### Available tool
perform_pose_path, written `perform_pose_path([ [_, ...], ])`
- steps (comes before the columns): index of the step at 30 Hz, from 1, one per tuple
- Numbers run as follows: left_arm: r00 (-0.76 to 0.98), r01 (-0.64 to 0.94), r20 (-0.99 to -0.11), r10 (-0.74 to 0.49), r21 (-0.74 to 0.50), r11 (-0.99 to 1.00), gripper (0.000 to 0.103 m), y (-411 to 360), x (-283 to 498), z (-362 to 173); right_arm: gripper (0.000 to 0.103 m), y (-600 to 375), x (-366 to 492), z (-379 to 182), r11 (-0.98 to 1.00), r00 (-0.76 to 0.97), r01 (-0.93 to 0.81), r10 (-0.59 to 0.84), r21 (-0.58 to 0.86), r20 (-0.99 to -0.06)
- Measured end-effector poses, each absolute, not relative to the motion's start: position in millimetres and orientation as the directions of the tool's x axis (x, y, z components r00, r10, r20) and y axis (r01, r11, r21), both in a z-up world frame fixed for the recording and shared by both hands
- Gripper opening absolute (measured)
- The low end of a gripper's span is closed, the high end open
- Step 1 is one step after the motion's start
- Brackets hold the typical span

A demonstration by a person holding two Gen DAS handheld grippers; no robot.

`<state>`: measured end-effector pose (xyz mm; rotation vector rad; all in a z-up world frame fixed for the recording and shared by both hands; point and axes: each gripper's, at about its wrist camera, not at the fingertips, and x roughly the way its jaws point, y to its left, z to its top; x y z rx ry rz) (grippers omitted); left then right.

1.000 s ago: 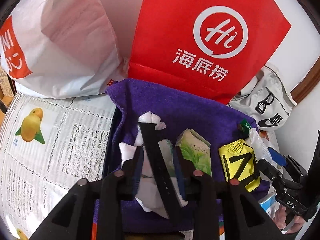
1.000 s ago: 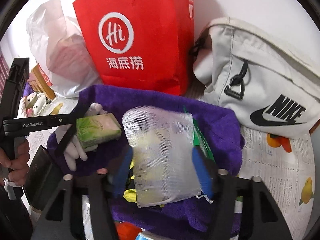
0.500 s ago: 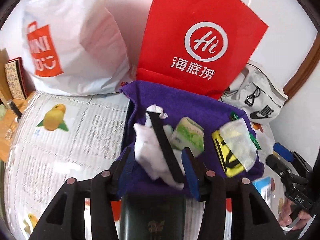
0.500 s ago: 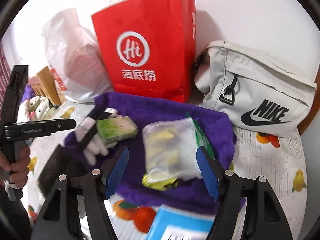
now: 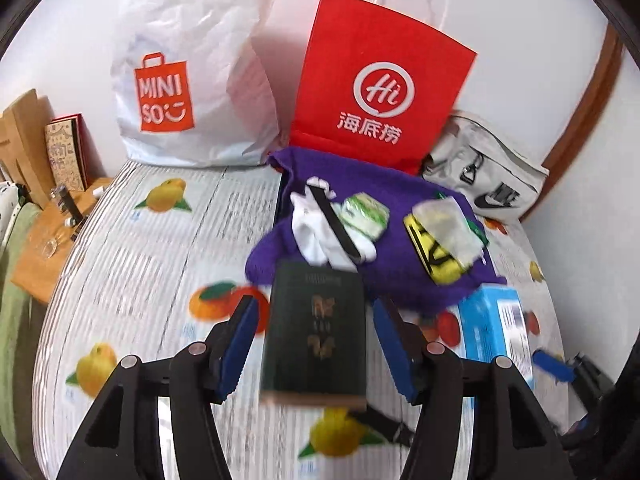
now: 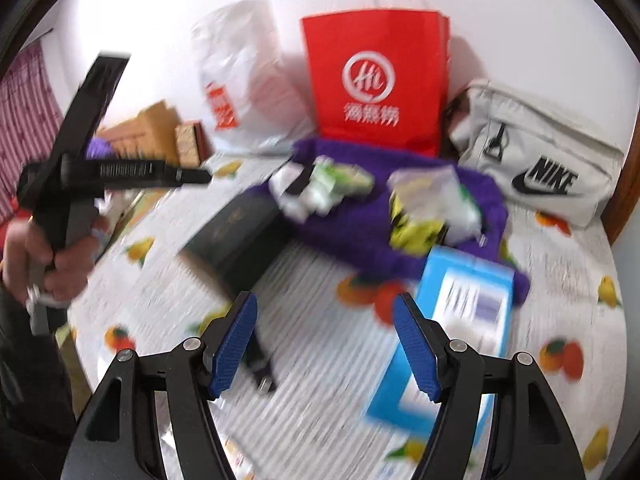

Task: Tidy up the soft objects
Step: 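Grasp the orange-print sachet on the sheet with the right tool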

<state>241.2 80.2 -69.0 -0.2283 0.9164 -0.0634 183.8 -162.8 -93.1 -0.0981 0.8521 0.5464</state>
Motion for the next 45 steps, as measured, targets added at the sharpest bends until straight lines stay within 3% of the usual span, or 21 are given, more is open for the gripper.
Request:
perform_pose_path([
  [15,0.554,-0.022,-0.803,-0.217,-0.275,0.961,0.057,75.7,163.9,-108.5,0.070,-136.8,90.1,-180.3,0.744,0.305,-0.645,0.462,0.177,-0.833],
  [19,0.553,-0.006,-0.800,-0.233,-0.284,0.959,0.060,73.1,152.3,-112.5,0.087,-129.7,78.9,-184.1,0.731,0.325,-0.668,0.456,0.141,-0.829],
  [27,0.558,-0.016,-0.798,-0.228,-0.285,0.958,0.061,73.0,131.9,-126.1,0.093,-120.2,64.5,-189.9,0.770,0.440,-0.637,0.401,0.036,-0.804],
  [32,0.532,-0.026,-0.816,-0.228,-0.285,0.958,0.061,73.4,121.0,-143.8,0.082,-125.3,61.8,-188.0,0.820,0.510,-0.572,0.370,0.015,-0.777],
  [35,0.529,-0.041,-0.820,-0.218,-0.281,0.959,0.061,74.2,117.1,-150.4,0.069,-126.9,64.1,-185.4,0.835,0.529,-0.550,0.362,0.014,-0.768],
  [37,0.526,-0.044,-0.822,-0.219,-0.283,0.958,0.061,72.6,117.1,-152.7,0.052,-127.9,68.3,-183.3,0.843,0.531,-0.537,0.357,0.021,-0.768],
  [45,0.484,-0.009,-0.845,-0.225,-0.263,0.965,0.061,45.0,130.5,-164.7,0.024,-138.4,77.2,-182.3,0.841,0.513,-0.534,0.399,0.081,-0.760],
])
